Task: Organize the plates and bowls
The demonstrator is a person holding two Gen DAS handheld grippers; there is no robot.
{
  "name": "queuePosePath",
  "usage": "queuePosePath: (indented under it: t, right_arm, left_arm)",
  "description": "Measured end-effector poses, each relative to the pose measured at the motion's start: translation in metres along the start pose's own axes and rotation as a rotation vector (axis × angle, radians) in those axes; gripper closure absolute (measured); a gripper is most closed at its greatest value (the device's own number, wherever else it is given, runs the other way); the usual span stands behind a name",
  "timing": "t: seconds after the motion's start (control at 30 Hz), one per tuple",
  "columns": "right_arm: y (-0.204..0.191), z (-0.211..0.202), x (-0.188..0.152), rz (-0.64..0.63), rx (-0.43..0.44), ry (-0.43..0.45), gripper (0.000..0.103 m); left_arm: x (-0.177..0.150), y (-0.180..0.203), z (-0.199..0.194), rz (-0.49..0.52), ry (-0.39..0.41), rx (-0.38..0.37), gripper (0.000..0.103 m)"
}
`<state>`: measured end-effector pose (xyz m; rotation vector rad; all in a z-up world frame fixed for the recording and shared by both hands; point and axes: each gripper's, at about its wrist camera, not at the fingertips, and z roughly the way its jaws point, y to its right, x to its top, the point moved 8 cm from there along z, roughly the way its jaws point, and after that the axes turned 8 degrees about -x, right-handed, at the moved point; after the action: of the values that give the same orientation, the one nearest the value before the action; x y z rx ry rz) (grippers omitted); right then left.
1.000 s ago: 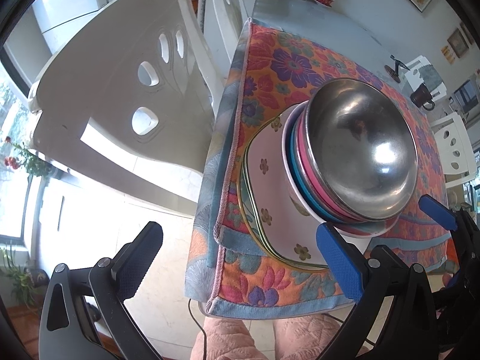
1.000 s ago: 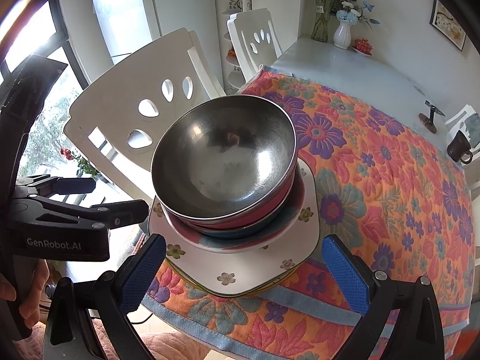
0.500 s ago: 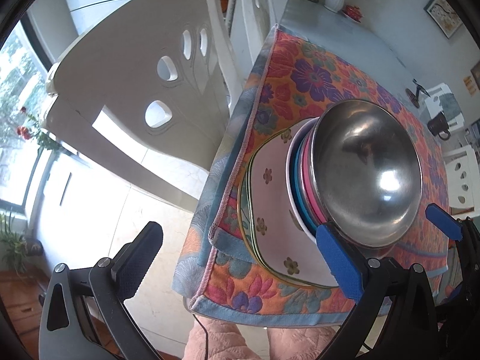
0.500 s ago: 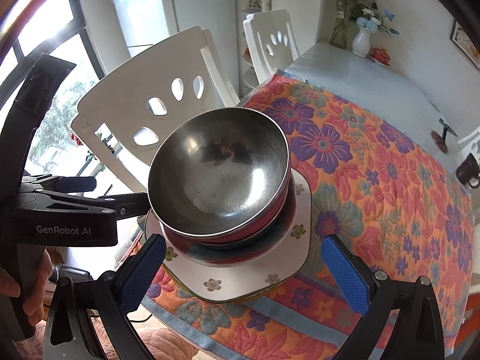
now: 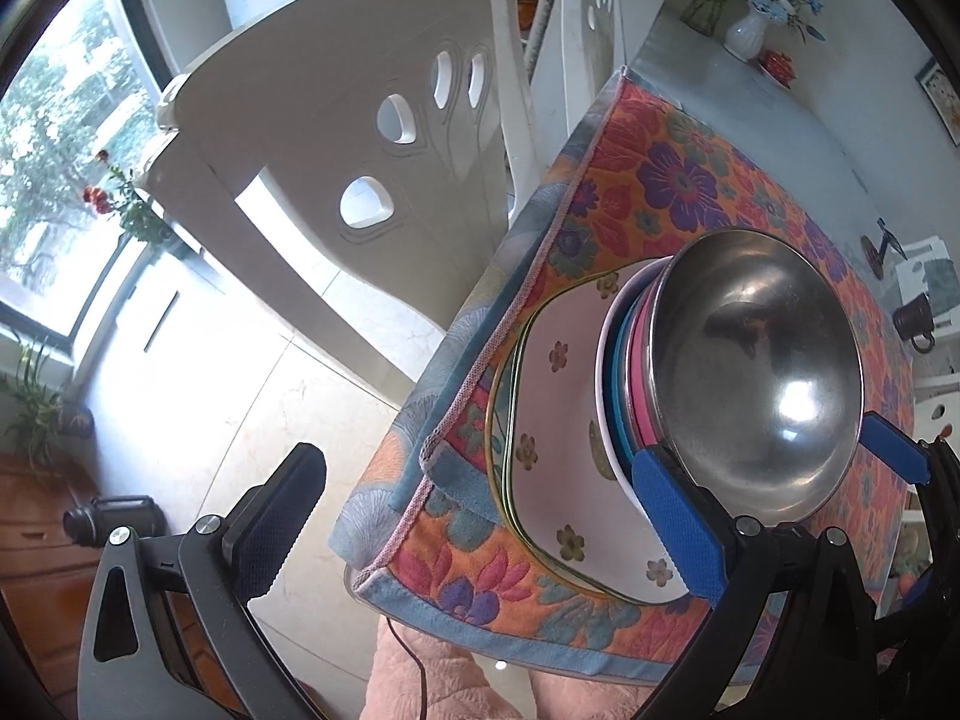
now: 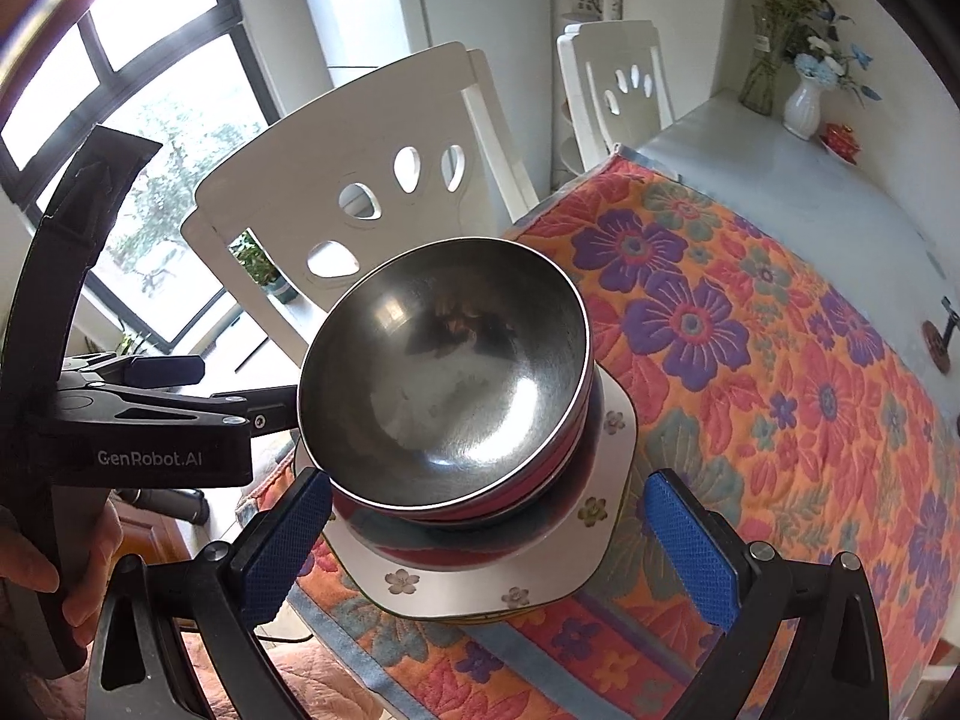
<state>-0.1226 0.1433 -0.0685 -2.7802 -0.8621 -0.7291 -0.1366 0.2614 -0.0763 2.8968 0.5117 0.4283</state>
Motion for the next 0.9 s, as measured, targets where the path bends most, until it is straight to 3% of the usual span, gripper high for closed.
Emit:
queuePosePath:
  t: [0.27,0.9]
  right_arm:
    - [-0.001,0.0031,0.0028,-0.061,0.057,-0.011,0.0]
    - [0.005,0.0027,-0.0003,-0.08,0.072,-0.018,0.0]
  left_arm:
    - [-0.0001,-0.0011,-0.0001,-0.036,0.01,0.027,0.001]
    - [-0.0025,0.0001,-0.0051,-0.064,0.022,0.056,0.001]
